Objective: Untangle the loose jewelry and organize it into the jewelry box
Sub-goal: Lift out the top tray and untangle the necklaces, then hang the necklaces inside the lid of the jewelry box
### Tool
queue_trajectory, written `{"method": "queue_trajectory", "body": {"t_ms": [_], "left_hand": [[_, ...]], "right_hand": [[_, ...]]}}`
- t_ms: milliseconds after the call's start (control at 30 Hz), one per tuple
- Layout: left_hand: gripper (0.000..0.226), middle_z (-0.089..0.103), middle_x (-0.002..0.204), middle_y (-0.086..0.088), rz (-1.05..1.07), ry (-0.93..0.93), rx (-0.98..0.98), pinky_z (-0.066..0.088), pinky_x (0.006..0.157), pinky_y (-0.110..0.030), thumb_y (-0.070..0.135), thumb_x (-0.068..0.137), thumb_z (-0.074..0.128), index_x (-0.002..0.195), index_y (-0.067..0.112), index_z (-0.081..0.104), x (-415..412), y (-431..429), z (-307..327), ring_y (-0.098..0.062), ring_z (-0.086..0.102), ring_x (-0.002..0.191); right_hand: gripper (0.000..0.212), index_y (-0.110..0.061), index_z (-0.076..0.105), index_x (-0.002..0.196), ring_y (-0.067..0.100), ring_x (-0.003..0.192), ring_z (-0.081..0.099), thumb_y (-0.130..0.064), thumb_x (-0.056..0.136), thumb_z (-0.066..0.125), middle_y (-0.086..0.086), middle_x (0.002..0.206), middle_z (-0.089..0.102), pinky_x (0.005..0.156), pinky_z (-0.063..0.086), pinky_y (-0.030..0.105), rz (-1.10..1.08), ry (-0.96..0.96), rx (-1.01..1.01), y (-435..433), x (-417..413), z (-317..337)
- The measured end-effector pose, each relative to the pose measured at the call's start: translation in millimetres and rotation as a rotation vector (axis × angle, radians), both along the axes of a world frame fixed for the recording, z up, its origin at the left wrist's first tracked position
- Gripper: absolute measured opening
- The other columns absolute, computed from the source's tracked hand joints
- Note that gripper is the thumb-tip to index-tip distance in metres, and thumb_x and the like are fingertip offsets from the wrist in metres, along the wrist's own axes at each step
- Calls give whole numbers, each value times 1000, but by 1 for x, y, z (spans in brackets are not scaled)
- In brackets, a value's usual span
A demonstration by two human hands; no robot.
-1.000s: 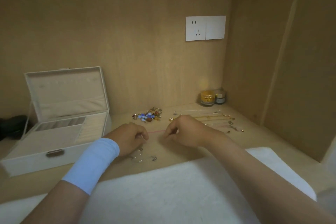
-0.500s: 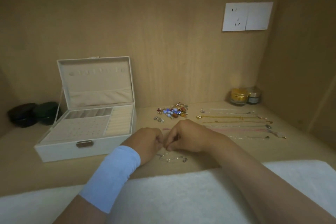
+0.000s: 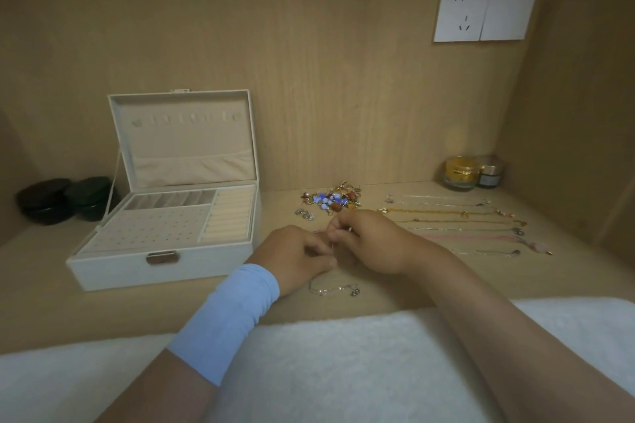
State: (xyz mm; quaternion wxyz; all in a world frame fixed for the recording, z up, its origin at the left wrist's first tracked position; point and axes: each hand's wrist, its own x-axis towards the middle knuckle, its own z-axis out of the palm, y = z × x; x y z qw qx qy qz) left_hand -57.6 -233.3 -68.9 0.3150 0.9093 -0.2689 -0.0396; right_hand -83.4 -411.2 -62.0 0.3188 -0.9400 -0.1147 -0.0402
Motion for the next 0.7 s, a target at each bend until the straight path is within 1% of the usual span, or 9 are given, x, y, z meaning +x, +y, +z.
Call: {"method": "queue_trajectory", "body": {"t_ms": [67, 133, 200, 267, 333, 400, 500, 600, 700], "left_hand": [[11, 70, 73, 16, 22, 66, -133, 44, 75, -17, 28, 83, 72, 72, 30, 75, -1, -3, 0, 6, 61, 71], [18, 74, 74, 7, 31, 185, -250, 51, 78, -24, 26, 83, 69, 65, 28, 71, -1, -5, 1, -2, 65, 68], [20, 74, 74, 3, 36, 289, -341, 51, 80, -30, 22, 86, 62, 68, 23, 70, -2, -8, 6, -12, 66, 69], [17, 70, 72, 0, 53, 427, -450, 48, 77, -31, 14, 88, 57, 74, 14, 67, -3, -9, 13, -16, 62, 69], [13, 66, 69, -5, 29, 583, -574, 47, 74, -32, 16, 85, 56, 74, 11, 59, -5, -6, 19, -20, 61, 66], [17, 56, 58, -6, -32, 662, -696, 43, 71, -35, 22, 83, 54, 68, 13, 52, -5, 3, 24, -25, 58, 59], [26, 41, 52, -4, -80, 670, -799, 38, 82, -42, 23, 84, 53, 60, 14, 51, -1, 21, 30, -24, 51, 51], [29, 42, 54, -5, -102, 675, -875, 35, 86, -46, 29, 86, 51, 61, 13, 52, 5, 41, 40, -24, 49, 51], [29, 45, 56, -5, -50, 699, -964, 44, 86, -45, 33, 86, 50, 65, 13, 50, 12, 60, 56, -23, 51, 53]], "right_hand": [[21, -18, 59, 83, 0, 58, 59, -14, 101, 51, -20, 64, 64, 55, 40, 12, -23, -3, 161, 2, 0, 2], [21, -14, 61, 82, 15, 56, 62, -11, 101, 52, -6, 72, 67, 48, 42, 16, -52, 8, 352, 5, 0, 4], [18, -10, 64, 83, 16, 51, 58, -9, 100, 56, 3, 76, 68, 43, 44, 22, -90, 38, 578, 7, -2, 7], [16, -8, 67, 83, 14, 48, 55, -8, 98, 60, 4, 76, 68, 43, 48, 25, -101, 63, 743, 9, -3, 9], [13, -6, 69, 86, 13, 50, 55, -8, 97, 61, 5, 77, 65, 46, 52, 25, -96, 68, 847, 9, -3, 12], [10, -5, 70, 95, 12, 54, 56, -7, 98, 60, 5, 78, 62, 51, 56, 27, -111, 68, 949, 6, -3, 14], [15, -4, 69, 105, 11, 57, 59, -6, 101, 54, 3, 75, 61, 54, 57, 28, -161, 38, 1010, 0, -3, 20], [18, -5, 69, 107, 12, 57, 59, -6, 102, 52, 3, 75, 61, 52, 55, 27, -204, 23, 989, -2, -1, 24], [18, -6, 70, 103, 14, 56, 55, -6, 101, 53, 9, 80, 59, 50, 54, 28, -215, 12, 929, -3, 6, 30]]}}
